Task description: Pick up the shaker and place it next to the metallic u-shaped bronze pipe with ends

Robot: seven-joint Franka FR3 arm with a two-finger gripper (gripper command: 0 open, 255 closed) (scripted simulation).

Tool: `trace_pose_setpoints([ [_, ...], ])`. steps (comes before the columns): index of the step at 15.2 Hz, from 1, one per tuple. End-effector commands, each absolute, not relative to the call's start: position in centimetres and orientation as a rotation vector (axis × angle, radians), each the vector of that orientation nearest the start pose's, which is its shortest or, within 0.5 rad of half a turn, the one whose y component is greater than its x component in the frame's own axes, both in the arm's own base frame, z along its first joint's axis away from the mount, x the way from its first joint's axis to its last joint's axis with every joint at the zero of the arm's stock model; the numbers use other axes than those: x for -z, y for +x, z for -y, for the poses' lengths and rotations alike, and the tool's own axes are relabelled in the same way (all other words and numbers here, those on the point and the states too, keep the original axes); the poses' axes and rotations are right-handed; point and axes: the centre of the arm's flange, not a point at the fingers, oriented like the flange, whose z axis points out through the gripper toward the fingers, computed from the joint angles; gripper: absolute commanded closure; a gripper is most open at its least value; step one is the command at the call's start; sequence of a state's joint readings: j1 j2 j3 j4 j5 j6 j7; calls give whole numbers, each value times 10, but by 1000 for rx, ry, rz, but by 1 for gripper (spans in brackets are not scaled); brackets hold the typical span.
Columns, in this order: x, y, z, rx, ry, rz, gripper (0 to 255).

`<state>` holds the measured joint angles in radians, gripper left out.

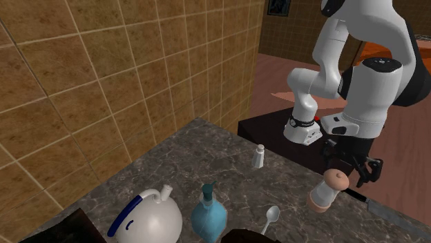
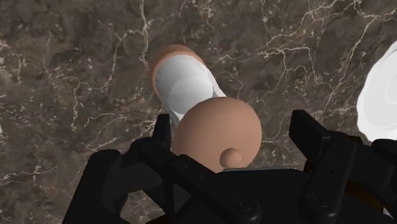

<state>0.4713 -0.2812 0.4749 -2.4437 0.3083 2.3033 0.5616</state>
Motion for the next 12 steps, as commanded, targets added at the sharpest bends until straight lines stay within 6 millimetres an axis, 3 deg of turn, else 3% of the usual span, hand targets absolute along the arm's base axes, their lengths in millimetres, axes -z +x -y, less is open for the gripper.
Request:
trace_pose_setpoints([
  [1,-406,263,-379,19,-2963,271,0],
  [5,-455,263,-371,19,-2963,271,0],
  [12,-455,263,-371,19,-2963,271,0],
])
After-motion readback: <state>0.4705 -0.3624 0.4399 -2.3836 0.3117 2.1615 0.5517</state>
